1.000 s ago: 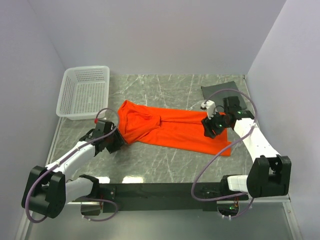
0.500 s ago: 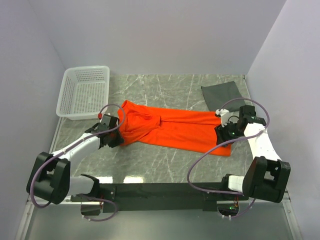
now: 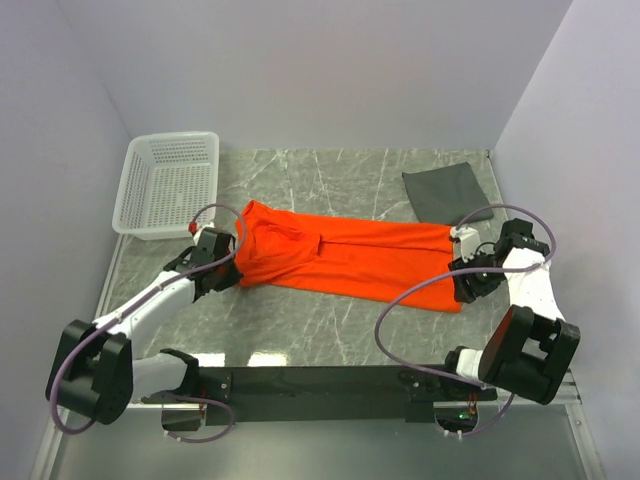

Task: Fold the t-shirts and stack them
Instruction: Fold the tshirt

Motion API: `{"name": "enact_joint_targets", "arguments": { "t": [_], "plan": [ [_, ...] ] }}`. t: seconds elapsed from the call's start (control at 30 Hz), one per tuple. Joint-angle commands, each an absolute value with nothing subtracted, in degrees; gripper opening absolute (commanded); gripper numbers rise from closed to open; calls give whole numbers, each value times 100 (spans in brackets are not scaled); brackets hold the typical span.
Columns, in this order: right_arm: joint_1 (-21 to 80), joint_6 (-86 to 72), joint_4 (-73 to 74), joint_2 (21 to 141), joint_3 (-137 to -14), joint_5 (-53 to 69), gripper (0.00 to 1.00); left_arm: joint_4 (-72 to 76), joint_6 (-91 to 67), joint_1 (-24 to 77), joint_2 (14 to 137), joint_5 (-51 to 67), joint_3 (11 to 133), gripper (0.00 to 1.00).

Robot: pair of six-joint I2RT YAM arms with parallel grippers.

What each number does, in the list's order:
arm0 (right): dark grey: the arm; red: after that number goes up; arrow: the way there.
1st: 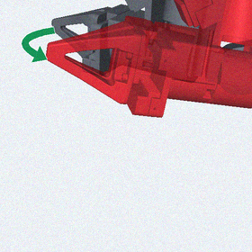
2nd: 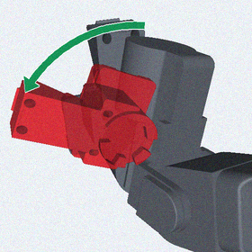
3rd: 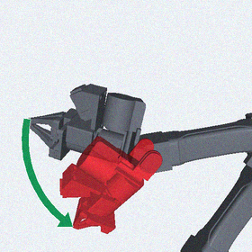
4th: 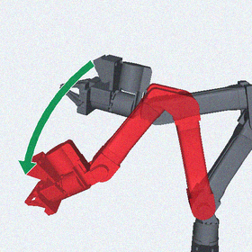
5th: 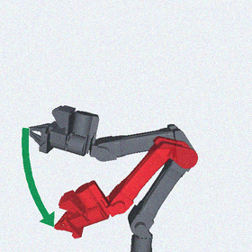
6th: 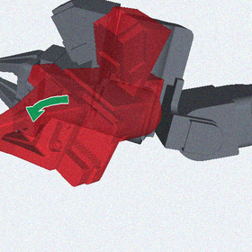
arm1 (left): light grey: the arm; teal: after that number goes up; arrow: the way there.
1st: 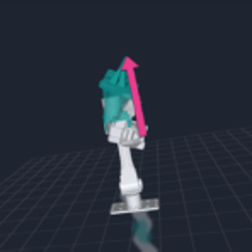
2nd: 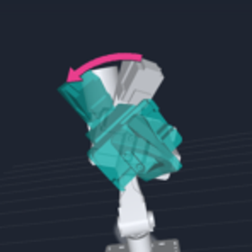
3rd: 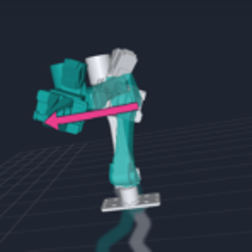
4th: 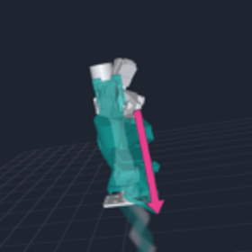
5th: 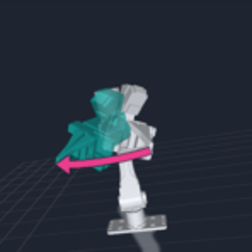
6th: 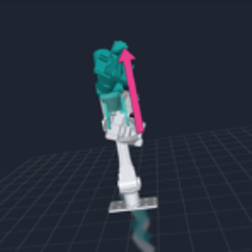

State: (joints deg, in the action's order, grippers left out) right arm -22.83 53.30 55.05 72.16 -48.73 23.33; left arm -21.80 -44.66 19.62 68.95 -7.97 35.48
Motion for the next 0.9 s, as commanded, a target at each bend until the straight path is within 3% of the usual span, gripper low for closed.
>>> {"name": "enact_joint_targets", "arguments": {
  "t": [0.0, 0.63, 0.83, 0.87],
  "plan": [
    [-2338, 5344, 5458, 7435, -4834, 2197, 59, -2118, -4561, 1986, 6478, -1142, 3621, 1],
    [-2320, 3797, 4860, 9527, -5625, 2575, 62, -2154, -4614, 1828, 5985, -1143, 3533, 1],
    [-2276, 3832, 4974, 9939, -5722, 2830, 55, -2066, -4605, 1661, 6073, -941, 3524, 1],
    [-2268, 3867, 5001, 9993, -5756, 2882, 49, -2048, -4605, 1652, 6082, -923, 3516, 1]
  ]
}}
